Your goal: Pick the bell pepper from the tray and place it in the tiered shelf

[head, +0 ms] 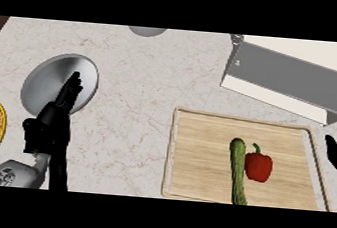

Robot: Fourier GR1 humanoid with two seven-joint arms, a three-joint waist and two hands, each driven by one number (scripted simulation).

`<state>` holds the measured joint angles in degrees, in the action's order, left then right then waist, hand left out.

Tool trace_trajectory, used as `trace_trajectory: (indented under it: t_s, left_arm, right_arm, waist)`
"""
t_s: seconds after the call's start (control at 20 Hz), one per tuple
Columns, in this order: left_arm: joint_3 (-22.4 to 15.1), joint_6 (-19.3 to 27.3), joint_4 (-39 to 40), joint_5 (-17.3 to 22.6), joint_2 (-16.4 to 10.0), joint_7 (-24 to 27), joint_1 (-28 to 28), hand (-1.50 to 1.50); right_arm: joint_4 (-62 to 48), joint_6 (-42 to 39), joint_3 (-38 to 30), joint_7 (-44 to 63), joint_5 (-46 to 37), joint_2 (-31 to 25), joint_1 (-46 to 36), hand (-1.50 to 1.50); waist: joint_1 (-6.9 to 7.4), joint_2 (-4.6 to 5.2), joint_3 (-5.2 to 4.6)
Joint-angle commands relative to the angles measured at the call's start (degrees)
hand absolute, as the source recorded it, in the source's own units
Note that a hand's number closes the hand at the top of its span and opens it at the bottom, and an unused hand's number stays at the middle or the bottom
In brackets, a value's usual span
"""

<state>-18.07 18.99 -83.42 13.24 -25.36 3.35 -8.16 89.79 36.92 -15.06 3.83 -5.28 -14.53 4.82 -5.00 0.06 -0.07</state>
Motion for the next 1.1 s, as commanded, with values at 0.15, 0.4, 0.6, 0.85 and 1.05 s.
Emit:
trace_trajectory:
  t_s: [0.15,0.4,0.6,0.85,1.05]
  left_arm:
    - [-1.8,-2.3,-0.6,-0.7,2.3,-2.8,-2.7,0.0]
    - [-2.5,-1.7,1.6,-2.1,5.1,-1.9,-3.4,0.0]
    - [-2.1,-2.7,0.8,-2.6,4.6,-5.2,-5.4,0.0]
    - [0.1,-6.9,2.6,-0.9,2.8,-2.1,-4.7,0.0]
    - [-2.1,-3.7,1.4,-4.1,4.7,-2.6,-4.6,0.0]
  right_arm:
    - [10.7,0.8,-4.2,-22.1,9.5,12.1,14.4,-1.5]
    - [18.6,-8.8,4.5,-8.4,2.3,4.7,24.6,-1.5]
    - [24.5,-9.5,7.4,4.9,-5.1,-1.0,23.2,-1.5]
    - [30.4,-12.5,10.6,23.9,-14.9,-6.1,21.4,-1.5]
    - [37.7,-22.8,14.2,35.8,-17.6,-12.7,24.2,-1.5]
  waist:
    - [3.26,-0.38,0.15]
    - [3.83,-0.1,-0.06]
    - [4.85,0.03,-0.04]
    - [6.08,0.44,-0.16]
    - [6.4,0.36,-0.22]
